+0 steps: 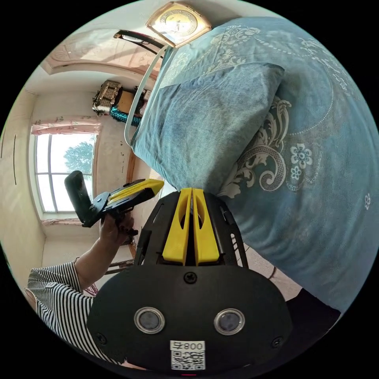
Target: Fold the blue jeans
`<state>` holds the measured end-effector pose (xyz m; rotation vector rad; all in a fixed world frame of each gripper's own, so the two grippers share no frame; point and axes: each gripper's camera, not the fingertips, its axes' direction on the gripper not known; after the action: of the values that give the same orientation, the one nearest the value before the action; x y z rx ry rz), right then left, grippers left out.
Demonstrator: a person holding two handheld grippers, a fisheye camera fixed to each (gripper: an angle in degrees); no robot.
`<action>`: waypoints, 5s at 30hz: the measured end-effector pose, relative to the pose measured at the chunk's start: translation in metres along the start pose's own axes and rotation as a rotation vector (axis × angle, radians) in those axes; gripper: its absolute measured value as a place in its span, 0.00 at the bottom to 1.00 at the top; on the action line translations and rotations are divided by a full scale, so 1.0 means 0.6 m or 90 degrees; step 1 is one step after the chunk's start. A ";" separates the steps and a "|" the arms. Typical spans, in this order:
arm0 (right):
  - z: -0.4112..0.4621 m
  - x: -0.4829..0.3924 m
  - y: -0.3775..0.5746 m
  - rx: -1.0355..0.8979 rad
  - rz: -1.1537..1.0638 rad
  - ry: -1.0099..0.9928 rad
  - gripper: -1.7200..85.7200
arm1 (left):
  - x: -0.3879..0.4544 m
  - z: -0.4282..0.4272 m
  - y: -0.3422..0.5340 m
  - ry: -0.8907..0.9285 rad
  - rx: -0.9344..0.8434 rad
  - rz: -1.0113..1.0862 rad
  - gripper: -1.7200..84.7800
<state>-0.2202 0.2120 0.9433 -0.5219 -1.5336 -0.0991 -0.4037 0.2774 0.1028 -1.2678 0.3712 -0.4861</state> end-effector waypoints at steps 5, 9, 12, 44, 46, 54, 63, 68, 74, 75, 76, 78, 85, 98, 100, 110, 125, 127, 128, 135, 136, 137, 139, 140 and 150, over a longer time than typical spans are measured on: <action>-0.064 0.008 -0.020 0.057 0.029 -0.002 0.02 | 0.052 0.063 -0.042 -0.009 -0.069 0.055 0.02; -0.070 0.010 -0.044 0.031 0.046 0.034 0.02 | 0.064 0.099 -0.061 -0.045 -0.097 0.074 0.02; -0.073 0.018 -0.048 0.010 0.059 0.023 0.02 | 0.065 0.111 -0.074 -0.038 -0.109 0.095 0.02; -0.237 0.086 0.033 0.035 0.089 -0.182 0.07 | -0.124 0.200 -0.075 0.301 -0.112 -0.128 0.11; -0.229 0.091 0.049 0.023 0.109 -0.208 0.09 | -0.141 0.211 -0.074 0.321 -0.117 -0.147 0.11; -0.192 0.084 0.065 -0.030 0.126 -0.302 0.13 | -0.201 0.206 -0.053 0.339 -0.083 -0.154 0.06; -0.161 0.064 0.053 -0.027 0.143 -0.360 0.15 | -0.265 0.192 -0.020 0.358 -0.047 -0.158 0.04; -0.135 0.049 0.044 -0.012 0.160 -0.400 0.12 | -0.305 0.184 0.002 0.362 -0.035 -0.158 0.04; -0.128 0.011 0.034 -0.019 0.141 -0.360 0.09 | -0.360 0.165 0.041 0.398 0.003 -0.172 0.04; -0.128 0.007 0.033 -0.020 0.138 -0.359 0.09 | -0.367 0.163 0.046 0.404 0.010 -0.175 0.04; -0.128 -0.002 0.031 -0.019 0.133 -0.360 0.09 | -0.381 0.158 0.057 0.415 0.024 -0.184 0.04; -0.128 -0.015 0.027 -0.019 0.127 -0.363 0.09 | -0.406 0.149 0.075 0.423 0.051 -0.203 0.04; -0.140 -0.086 0.002 -0.016 0.085 -0.370 0.07 | -0.531 0.127 0.157 0.498 0.175 -0.343 0.07; -0.151 -0.228 -0.036 0.005 0.015 -0.345 0.05 | -0.700 0.148 0.234 0.678 0.398 -0.602 0.18; -0.147 -0.240 -0.031 0.007 0.019 -0.346 0.05 | -0.716 0.150 0.236 0.696 0.433 -0.625 0.19; -0.131 -0.298 0.019 0.005 0.041 -0.355 0.05 | -0.765 0.141 0.196 0.673 0.459 -0.663 0.21; -0.147 -0.376 0.153 -0.025 0.075 -0.348 0.06 | -0.690 0.144 0.095 0.595 0.363 -0.644 0.09; -0.156 -0.387 0.172 -0.024 0.076 -0.348 0.06 | -0.669 0.143 0.084 0.589 0.363 -0.641 0.08; -0.164 -0.395 0.185 -0.022 0.075 -0.349 0.06 | -0.653 0.142 0.076 0.585 0.364 -0.637 0.08; -0.235 -0.441 0.270 0.000 0.069 -0.358 0.06 | -0.546 0.133 0.039 0.581 0.372 -0.606 0.07; -0.252 -0.451 0.288 0.006 0.067 -0.362 0.06 | -0.522 0.130 0.033 0.581 0.376 -0.599 0.07; -0.268 -0.460 0.308 0.010 0.063 -0.369 0.06 | -0.497 0.127 0.027 0.583 0.381 -0.592 0.07; -0.293 -0.477 0.340 0.016 0.054 -0.376 0.06 | -0.459 0.123 0.017 0.587 0.386 -0.583 0.07; -0.310 -0.488 0.363 0.020 0.049 -0.382 0.06 | -0.434 0.121 0.010 0.588 0.386 -0.577 0.06; -0.470 -0.557 0.565 0.104 0.030 -0.460 0.06 | -0.205 0.113 -0.116 0.571 0.340 -0.492 0.06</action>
<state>0.1501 0.3184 0.5466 -0.4856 -2.2064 0.2797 -0.4815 0.3837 0.1877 -0.5620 0.4385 -1.7103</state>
